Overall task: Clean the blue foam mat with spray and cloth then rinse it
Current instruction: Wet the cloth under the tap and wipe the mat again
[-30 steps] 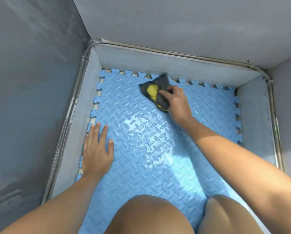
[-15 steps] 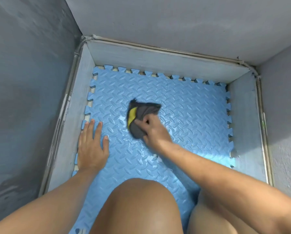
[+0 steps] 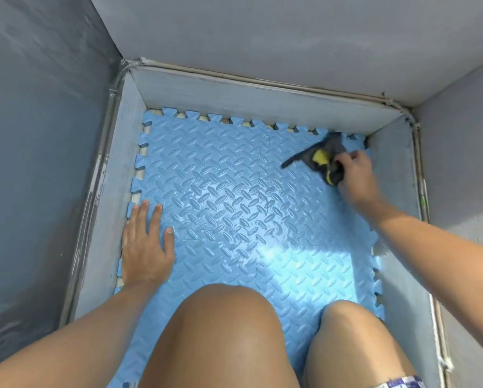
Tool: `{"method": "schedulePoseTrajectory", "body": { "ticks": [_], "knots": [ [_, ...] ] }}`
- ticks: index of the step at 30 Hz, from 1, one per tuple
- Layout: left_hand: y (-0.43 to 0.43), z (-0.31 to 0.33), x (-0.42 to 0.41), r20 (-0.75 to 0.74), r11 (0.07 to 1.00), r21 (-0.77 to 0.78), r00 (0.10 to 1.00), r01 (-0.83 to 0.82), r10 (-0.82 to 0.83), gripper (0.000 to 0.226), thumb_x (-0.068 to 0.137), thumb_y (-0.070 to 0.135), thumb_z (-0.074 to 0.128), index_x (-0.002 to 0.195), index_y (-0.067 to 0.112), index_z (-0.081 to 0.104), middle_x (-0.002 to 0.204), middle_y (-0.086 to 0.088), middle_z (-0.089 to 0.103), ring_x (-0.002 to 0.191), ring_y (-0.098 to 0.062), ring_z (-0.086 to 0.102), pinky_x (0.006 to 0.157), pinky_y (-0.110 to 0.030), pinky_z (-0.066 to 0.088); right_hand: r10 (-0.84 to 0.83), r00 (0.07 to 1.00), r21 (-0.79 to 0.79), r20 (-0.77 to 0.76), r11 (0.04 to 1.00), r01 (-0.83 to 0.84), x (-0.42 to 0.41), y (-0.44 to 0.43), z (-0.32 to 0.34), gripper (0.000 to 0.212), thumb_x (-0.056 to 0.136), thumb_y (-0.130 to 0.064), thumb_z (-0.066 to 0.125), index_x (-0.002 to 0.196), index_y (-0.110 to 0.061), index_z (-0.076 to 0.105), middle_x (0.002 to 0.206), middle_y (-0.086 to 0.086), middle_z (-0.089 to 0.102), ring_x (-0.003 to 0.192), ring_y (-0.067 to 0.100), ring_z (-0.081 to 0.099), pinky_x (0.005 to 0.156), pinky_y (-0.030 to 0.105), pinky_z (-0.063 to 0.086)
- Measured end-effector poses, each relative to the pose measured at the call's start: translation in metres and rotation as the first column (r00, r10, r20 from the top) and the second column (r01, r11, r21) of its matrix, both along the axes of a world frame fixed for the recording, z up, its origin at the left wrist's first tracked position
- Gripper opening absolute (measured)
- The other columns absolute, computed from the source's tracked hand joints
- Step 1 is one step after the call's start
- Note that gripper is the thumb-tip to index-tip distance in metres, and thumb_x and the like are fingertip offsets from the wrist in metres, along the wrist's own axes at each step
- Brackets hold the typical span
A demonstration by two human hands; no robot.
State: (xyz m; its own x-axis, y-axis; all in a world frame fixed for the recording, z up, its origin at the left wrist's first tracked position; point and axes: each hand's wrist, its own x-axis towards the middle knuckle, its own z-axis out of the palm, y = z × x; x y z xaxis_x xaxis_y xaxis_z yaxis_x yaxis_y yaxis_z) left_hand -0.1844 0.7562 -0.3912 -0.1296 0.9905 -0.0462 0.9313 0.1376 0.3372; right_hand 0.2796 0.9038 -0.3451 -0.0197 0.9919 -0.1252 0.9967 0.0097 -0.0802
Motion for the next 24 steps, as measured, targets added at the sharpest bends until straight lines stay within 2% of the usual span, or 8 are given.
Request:
{"method": "schedulePoseTrajectory", "body": {
  "ticks": [2,4,10,15,18,20,22,24],
  "knots": [
    [0.0,0.0,0.0,0.005,1.0,-0.007,1.0,-0.001,0.001,0.059,0.104,0.036,0.037,0.158,0.012,0.038,0.169,-0.013,0.027,0.159,-0.03,0.017,0.129,-0.049,0.017,-0.195,0.981,-0.004,0.0,0.981,0.195,0.027,-0.003,-0.005,0.036,0.086,-0.003,0.059,0.122,-0.009,0.059,0.117,0.016,0.047,0.111,0.035,0.048,0.089,0.037,0.042],
    [0.0,0.0,-0.001,0.012,1.0,-0.018,1.0,-0.001,0.001,0.06,0.104,0.037,0.036,0.159,0.013,0.038,0.169,-0.013,0.027,0.159,-0.03,0.016,0.129,-0.049,0.017,-0.246,0.969,-0.03,-0.028,0.969,0.245,0.032,-0.014,-0.005,0.047,0.079,0.007,0.059,0.124,-0.008,0.058,0.123,0.024,0.047,0.116,0.045,0.047,0.094,0.044,0.045],
    [-0.001,-0.001,-0.001,0.032,1.0,0.001,0.999,-0.001,0.001,0.061,0.103,0.04,0.034,0.157,0.013,0.04,0.168,-0.013,0.028,0.159,-0.031,0.018,0.128,-0.051,0.018,-0.192,0.964,-0.164,-0.183,0.973,0.162,-0.019,-0.056,0.005,0.051,0.08,-0.003,0.067,0.13,-0.014,0.061,0.126,0.015,0.045,0.117,0.038,0.049,0.102,0.04,0.043],
    [-0.002,0.001,-0.002,0.045,0.999,0.04,0.999,0.011,-0.013,0.061,0.103,0.04,0.033,0.155,0.01,0.043,0.165,-0.017,0.032,0.157,-0.035,0.022,0.125,-0.055,0.023,0.242,0.935,-0.303,-0.26,0.899,-0.317,-0.091,-0.132,0.018,0.053,0.083,-0.027,0.063,0.135,-0.03,0.051,0.119,0.005,0.042,0.111,0.027,0.047,0.082,0.037,0.05],
    [-0.001,0.0,-0.001,0.057,0.998,0.062,0.998,0.019,-0.022,0.06,0.104,0.039,0.035,0.154,0.009,0.044,0.164,-0.018,0.033,0.156,-0.037,0.023,0.125,-0.055,0.023,0.653,0.698,-0.333,-0.294,0.615,-0.715,-0.085,-0.176,0.029,0.036,0.089,-0.024,0.058,0.124,-0.029,0.053,0.111,0.005,0.045,0.102,0.024,0.047,0.067,0.034,0.047],
    [-0.001,-0.002,-0.003,0.047,0.998,0.056,0.999,0.024,-0.027,0.057,0.106,0.037,0.037,0.155,0.01,0.042,0.166,-0.017,0.031,0.156,-0.035,0.021,0.126,-0.053,0.021,0.793,0.554,-0.379,-0.254,0.445,-0.811,-0.057,-0.191,0.037,0.028,0.089,-0.022,0.059,0.116,-0.029,0.055,0.107,0.003,0.047,0.099,0.022,0.048,0.061,0.034,0.048],
    [-0.003,-0.003,-0.003,0.053,0.999,0.042,0.998,0.023,-0.025,0.053,0.108,0.033,0.042,0.157,0.012,0.04,0.167,-0.015,0.029,0.158,-0.033,0.019,0.127,-0.052,0.019,0.806,0.564,-0.387,-0.178,0.47,-0.793,-0.02,-0.187,0.039,0.023,0.087,-0.02,0.063,0.107,-0.027,0.056,0.104,0.003,0.048,0.098,0.022,0.051,0.063,0.035,0.05],
    [-0.002,-0.003,-0.002,0.056,0.998,0.054,0.998,0.017,-0.02,0.053,0.108,0.031,0.045,0.157,0.012,0.04,0.167,-0.015,0.029,0.158,-0.033,0.019,0.128,-0.051,0.018,0.7,0.712,-0.36,-0.058,0.65,-0.669,0.016,-0.166,0.034,0.028,0.085,-0.014,0.068,0.109,-0.024,0.058,0.106,0.006,0.05,0.1,0.025,0.055,0.066,0.032,0.048]
  ]
}}
